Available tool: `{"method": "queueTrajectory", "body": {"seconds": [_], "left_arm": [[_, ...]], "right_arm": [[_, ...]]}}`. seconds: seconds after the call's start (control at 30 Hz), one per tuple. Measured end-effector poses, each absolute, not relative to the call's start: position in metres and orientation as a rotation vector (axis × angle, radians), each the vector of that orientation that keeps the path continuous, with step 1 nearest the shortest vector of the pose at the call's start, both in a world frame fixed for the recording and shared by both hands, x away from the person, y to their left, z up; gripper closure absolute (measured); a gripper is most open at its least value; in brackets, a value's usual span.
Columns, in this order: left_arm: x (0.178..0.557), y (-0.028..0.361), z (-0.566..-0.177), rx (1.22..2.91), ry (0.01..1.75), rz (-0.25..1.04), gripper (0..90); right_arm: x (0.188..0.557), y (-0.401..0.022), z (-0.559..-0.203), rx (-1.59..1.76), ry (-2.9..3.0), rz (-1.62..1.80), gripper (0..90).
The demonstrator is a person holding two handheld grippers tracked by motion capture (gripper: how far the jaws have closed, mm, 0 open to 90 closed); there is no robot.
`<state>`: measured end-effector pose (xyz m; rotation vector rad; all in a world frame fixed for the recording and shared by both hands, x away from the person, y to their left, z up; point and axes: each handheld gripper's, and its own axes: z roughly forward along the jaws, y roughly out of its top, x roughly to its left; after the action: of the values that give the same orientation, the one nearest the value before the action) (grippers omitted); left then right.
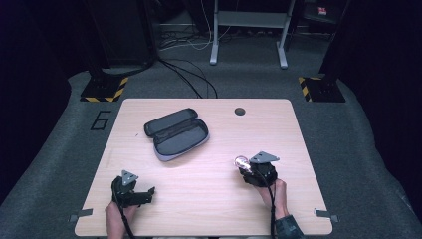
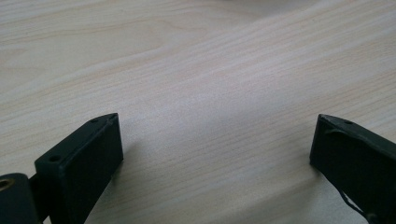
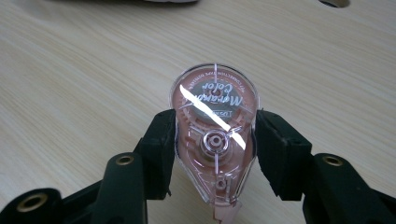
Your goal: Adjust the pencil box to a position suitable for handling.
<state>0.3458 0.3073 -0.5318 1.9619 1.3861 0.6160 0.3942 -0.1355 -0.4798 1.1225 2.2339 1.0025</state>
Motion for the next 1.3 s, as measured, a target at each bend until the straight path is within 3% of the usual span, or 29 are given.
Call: {"method": "queueTrajectory", "body": {"seconds": [0.7,1.3], "left_arm": [[0.346,0.307,-0.532,1.962,1.386,0.614,2.5],[0.346,0.307,-0.532,1.962,1.386,0.615,2.4]], "right_arm": [[0.389,-0.207,-0.497,1.313,2.110,0.912,49.6],[0.391,-0.224,-0.514,1.397,2.111,0.859,49.3]]}}
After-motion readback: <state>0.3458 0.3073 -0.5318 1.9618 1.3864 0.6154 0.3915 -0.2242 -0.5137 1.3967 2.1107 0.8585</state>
